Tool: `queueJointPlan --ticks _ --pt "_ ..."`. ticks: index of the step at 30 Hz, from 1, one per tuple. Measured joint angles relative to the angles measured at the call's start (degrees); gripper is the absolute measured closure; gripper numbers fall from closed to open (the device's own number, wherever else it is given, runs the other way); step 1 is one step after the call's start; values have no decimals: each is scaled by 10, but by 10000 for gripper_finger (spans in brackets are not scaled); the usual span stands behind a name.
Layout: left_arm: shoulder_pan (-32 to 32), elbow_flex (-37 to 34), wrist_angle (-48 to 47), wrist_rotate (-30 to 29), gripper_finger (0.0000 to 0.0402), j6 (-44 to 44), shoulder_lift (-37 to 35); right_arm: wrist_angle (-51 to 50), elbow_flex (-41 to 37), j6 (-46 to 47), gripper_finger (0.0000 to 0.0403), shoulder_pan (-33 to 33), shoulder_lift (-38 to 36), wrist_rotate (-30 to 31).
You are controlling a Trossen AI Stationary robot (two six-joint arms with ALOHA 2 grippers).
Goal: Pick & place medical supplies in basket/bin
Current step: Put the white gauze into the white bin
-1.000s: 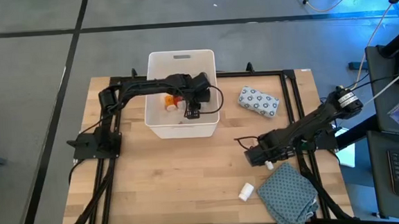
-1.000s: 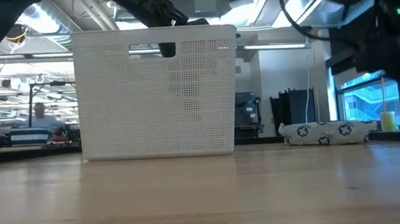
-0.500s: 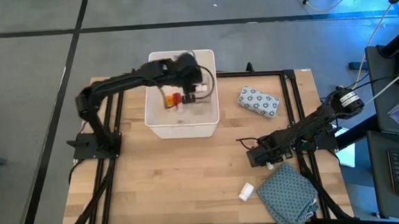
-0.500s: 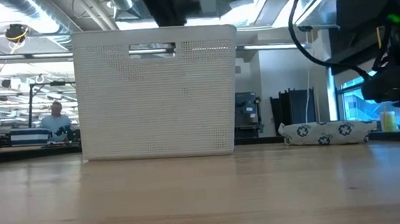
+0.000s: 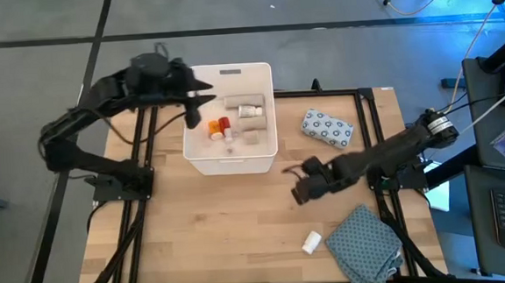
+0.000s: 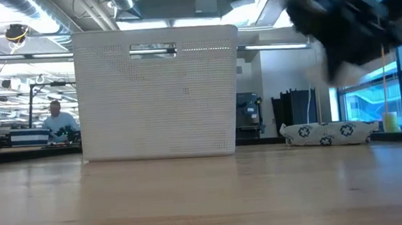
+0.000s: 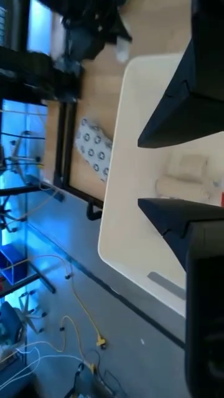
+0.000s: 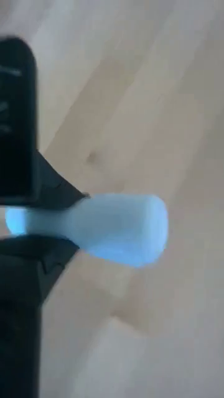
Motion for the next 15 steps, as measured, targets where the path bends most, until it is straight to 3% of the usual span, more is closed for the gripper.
queueJointPlan --ticks 4,7,12,15 --pt "0 -20 0 5 269 -23 -39 -90 142 -135 367 -51 -1 52" --pt "0 -40 1 4 268 -24 -59 -102 244 -256 369 -95 -1 84" --pt "0 -66 -12 -6 270 -37 -71 -6 362 -468 369 -182 5 98" --pt "0 -82 -13 -10 272 -38 -73 77 401 -580 367 -237 25 53"
